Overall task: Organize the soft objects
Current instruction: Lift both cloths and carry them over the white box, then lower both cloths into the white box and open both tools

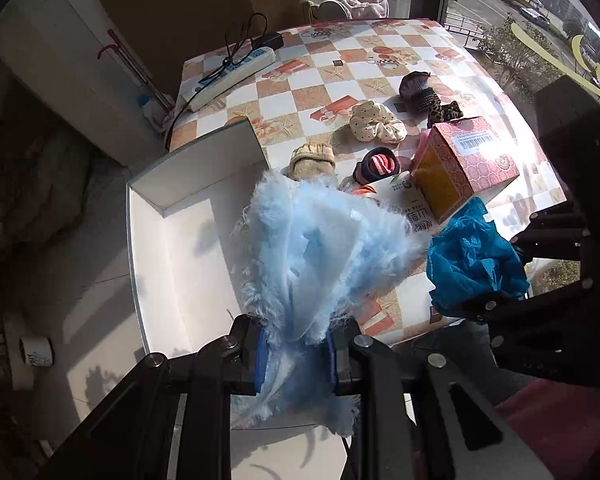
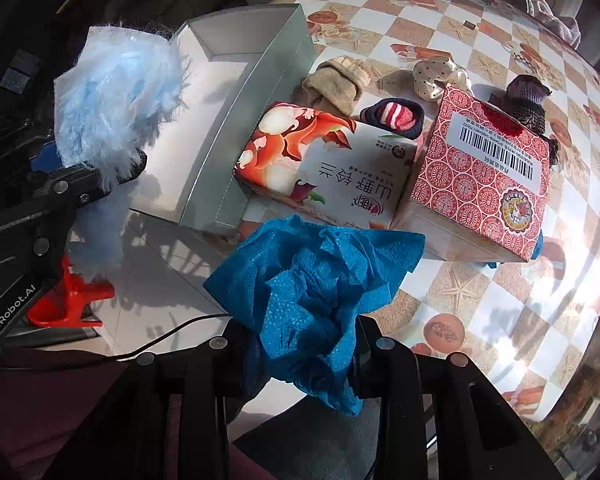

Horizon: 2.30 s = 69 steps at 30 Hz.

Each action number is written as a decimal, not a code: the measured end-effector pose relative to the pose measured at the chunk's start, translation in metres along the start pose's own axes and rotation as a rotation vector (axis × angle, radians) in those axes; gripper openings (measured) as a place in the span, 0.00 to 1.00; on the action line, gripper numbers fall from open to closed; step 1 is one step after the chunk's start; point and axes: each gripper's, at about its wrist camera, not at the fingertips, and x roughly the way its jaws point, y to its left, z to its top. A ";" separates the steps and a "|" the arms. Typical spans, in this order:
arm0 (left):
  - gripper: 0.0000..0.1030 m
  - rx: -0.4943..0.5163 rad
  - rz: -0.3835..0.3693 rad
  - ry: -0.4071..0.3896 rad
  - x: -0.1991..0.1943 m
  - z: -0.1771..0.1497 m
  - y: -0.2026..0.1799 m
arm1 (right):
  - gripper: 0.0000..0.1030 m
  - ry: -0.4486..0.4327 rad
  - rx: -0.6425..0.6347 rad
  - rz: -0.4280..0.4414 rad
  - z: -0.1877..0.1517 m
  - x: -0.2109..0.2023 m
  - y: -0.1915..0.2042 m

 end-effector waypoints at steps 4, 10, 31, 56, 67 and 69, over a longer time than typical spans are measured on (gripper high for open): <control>0.24 -0.112 0.023 -0.001 -0.002 -0.018 0.048 | 0.34 -0.023 -0.062 0.002 0.036 0.002 0.035; 0.24 -0.227 0.032 0.050 0.005 -0.045 0.088 | 0.34 -0.039 -0.103 0.031 0.082 0.001 0.078; 0.24 -0.515 0.033 0.119 0.014 -0.051 0.088 | 0.34 0.071 -0.305 0.023 0.107 0.015 0.107; 0.24 -0.515 0.044 0.136 0.020 -0.042 0.089 | 0.34 0.074 -0.320 0.034 0.115 0.016 0.107; 0.24 -0.519 0.044 0.140 0.021 -0.042 0.087 | 0.34 0.074 -0.318 0.035 0.115 0.017 0.106; 0.24 -0.518 0.044 0.141 0.022 -0.043 0.087 | 0.34 0.074 -0.316 0.036 0.117 0.017 0.106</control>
